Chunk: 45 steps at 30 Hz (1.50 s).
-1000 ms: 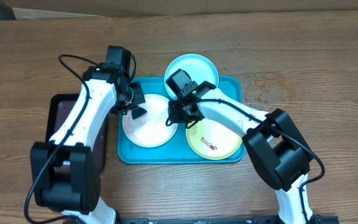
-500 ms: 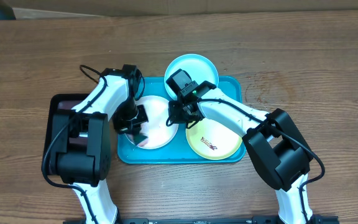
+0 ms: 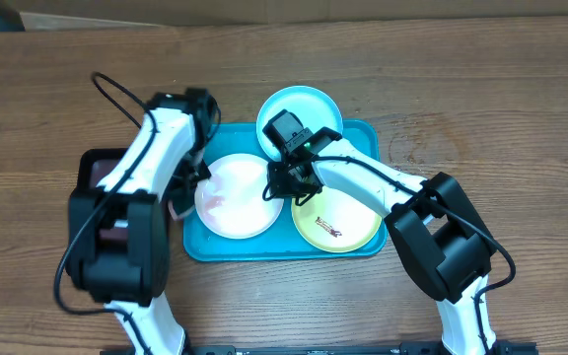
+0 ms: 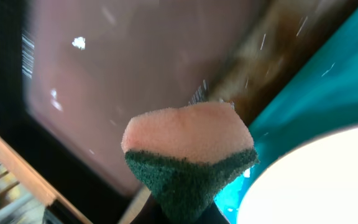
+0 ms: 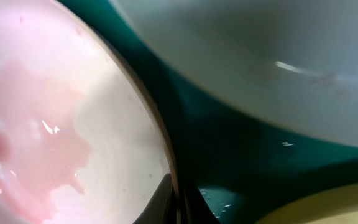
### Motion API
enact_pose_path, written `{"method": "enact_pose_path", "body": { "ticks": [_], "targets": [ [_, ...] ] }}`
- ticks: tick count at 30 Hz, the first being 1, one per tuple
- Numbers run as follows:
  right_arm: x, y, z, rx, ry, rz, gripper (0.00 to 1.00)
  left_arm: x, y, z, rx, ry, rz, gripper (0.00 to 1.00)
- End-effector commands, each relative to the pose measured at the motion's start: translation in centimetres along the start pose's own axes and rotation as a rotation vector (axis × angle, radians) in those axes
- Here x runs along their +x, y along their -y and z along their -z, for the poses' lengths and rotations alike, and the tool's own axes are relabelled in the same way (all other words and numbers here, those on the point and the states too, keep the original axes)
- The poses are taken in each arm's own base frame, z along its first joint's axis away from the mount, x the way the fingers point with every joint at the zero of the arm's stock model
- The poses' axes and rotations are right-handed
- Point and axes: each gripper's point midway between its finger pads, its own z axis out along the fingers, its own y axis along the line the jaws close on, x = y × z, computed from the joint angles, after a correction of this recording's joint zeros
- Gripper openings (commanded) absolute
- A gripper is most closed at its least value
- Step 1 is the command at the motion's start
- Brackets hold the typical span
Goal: Clean dirty plates on tray and stack at the side
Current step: 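Lift the left gripper with the sponge away toward the dark tray, then lift the white plate off the teal tray with the right gripper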
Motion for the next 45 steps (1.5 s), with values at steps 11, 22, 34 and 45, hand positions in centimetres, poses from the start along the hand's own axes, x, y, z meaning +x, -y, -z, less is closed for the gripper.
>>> {"method": "enact_pose_path", "body": {
  "ticks": [11, 22, 34, 45],
  "targets": [
    [-3.6, -3.2, 10.8, 0.091, 0.308, 0.196, 0.04, -5.2, -9.2, 9.2, 0.417, 0.138, 0.409, 0.04],
    [-4.4, -2.9, 18.6, 0.626, 0.632, 0.455, 0.04, -5.8, -12.3, 7.1, 0.560, 0.020, 0.513, 0.04],
    [-2.9, -6.5, 23.2, 0.951, 0.821, 0.670, 0.04, -6.5, -11.1, 5.5, 0.547, -0.014, 0.499, 0.04],
    [-2.6, -6.6, 25.1, 1.085, 0.853, 0.706, 0.04, -6.8, -11.1, 5.0, 0.535, -0.017, 0.499, 0.04]
  ]
}}
